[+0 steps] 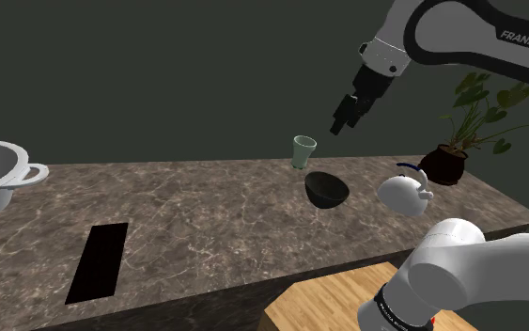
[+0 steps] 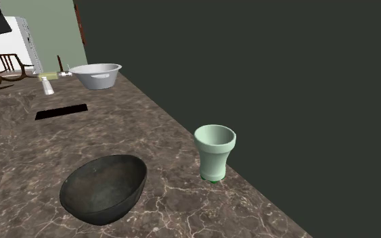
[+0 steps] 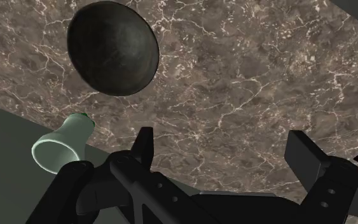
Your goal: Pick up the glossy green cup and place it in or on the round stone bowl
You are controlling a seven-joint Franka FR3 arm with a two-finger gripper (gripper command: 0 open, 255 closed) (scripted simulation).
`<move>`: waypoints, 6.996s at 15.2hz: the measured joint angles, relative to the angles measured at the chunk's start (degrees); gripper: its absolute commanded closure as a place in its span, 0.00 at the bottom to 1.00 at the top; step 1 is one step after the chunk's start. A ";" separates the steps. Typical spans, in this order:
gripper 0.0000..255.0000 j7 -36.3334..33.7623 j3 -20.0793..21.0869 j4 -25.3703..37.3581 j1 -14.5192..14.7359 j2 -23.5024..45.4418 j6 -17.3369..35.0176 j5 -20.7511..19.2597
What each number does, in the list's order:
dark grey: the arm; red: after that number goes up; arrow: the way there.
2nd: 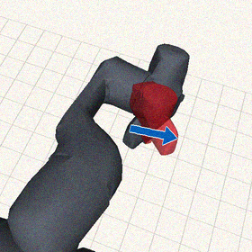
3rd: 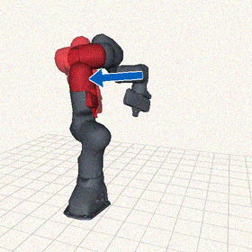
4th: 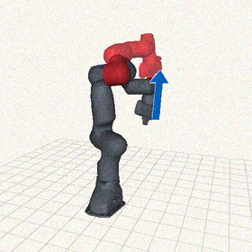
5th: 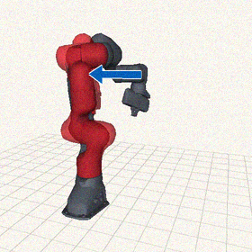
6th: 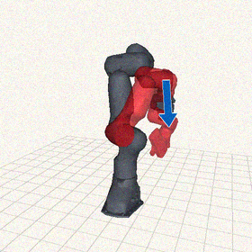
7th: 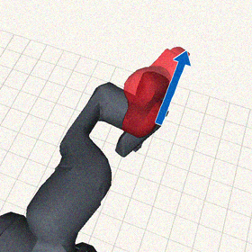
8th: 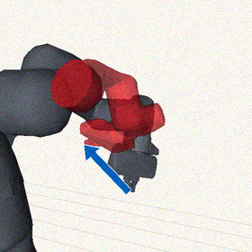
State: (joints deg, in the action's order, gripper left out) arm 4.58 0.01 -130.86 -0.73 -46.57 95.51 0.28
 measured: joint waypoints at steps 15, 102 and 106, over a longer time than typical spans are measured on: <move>0.00 10.77 -8.33 2.08 -1.90 20.83 16.74 -4.48; 1.00 23.65 -14.77 24.70 -3.89 42.18 13.14 -4.99; 1.00 20.79 -13.18 16.15 -3.33 32.99 12.49 -7.30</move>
State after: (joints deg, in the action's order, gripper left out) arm 25.37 -13.18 -114.71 -4.06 -13.58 107.99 -7.02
